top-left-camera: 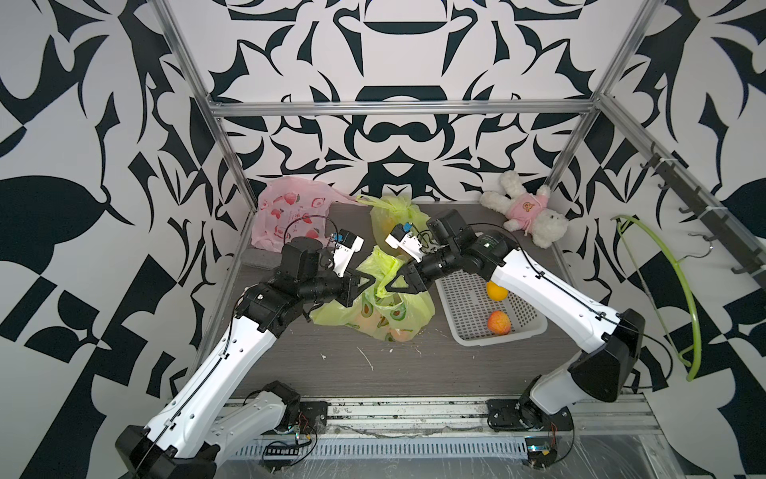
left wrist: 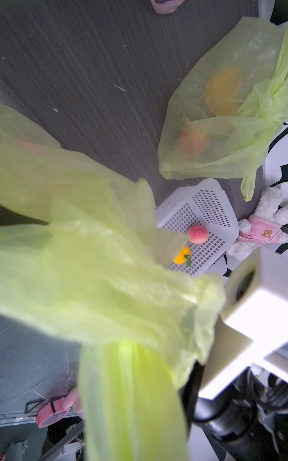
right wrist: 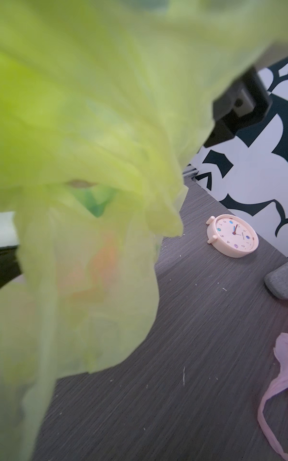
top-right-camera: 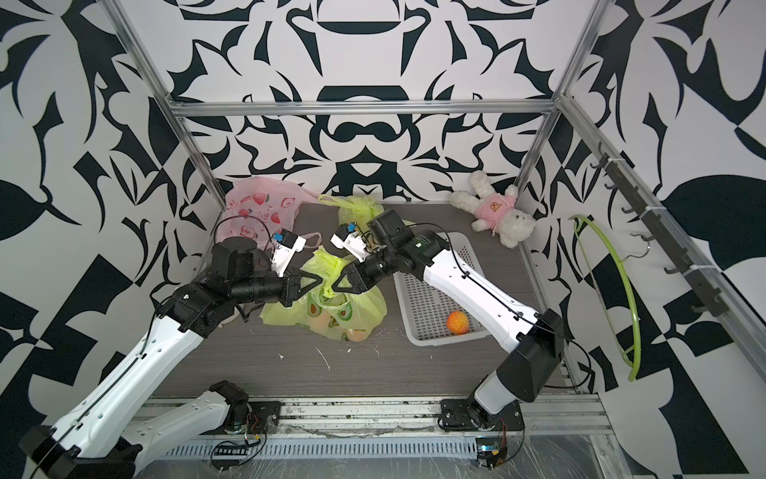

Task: Place the peach into a plastic bag & tie a knot
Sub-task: Cross the plastic bag at the center of the board.

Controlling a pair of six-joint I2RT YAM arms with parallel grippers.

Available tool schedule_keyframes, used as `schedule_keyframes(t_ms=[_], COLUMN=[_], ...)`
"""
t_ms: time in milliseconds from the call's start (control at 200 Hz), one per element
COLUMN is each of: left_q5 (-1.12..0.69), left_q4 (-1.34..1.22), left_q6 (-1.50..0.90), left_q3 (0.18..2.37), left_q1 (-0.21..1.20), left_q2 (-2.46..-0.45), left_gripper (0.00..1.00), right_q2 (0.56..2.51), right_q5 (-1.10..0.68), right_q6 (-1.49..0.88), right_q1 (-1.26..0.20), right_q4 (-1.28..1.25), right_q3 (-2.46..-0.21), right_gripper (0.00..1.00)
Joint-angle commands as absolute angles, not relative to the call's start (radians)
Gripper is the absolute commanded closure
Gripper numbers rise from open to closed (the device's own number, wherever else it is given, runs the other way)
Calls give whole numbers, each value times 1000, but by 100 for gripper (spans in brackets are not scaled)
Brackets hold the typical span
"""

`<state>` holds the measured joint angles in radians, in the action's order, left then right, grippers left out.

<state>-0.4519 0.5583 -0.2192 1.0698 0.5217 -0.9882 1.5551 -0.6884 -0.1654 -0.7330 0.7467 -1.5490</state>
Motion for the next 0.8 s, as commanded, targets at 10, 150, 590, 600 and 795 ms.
schedule_keyframes(t_ms=[10,150,590,600,795], left_q5=[-466,-474,-515,-518,-580], left_q4=[531,534,560,560,531], left_q6=[-229,-230,-242,-242,-282], left_q3=[1094,1097,1069,1069,1018], left_q1=[519,519,519,519,525], left_q2=[-973,-967,-932,-932,-953], left_gripper=[100,100,100,100,100], right_q2=[1552,1542,1538,1537,1530], right_q5=[-640,-565,-444,-443,-406], right_q6=[-176,-187,-240,-243,-334], right_q1=[-746,-742,-692,-692,-690], right_q4=[730,718,701,698,603], right_q3=[-1554,-1542,-1560,-1560,-1562], right_gripper=[66,70,94,96,100])
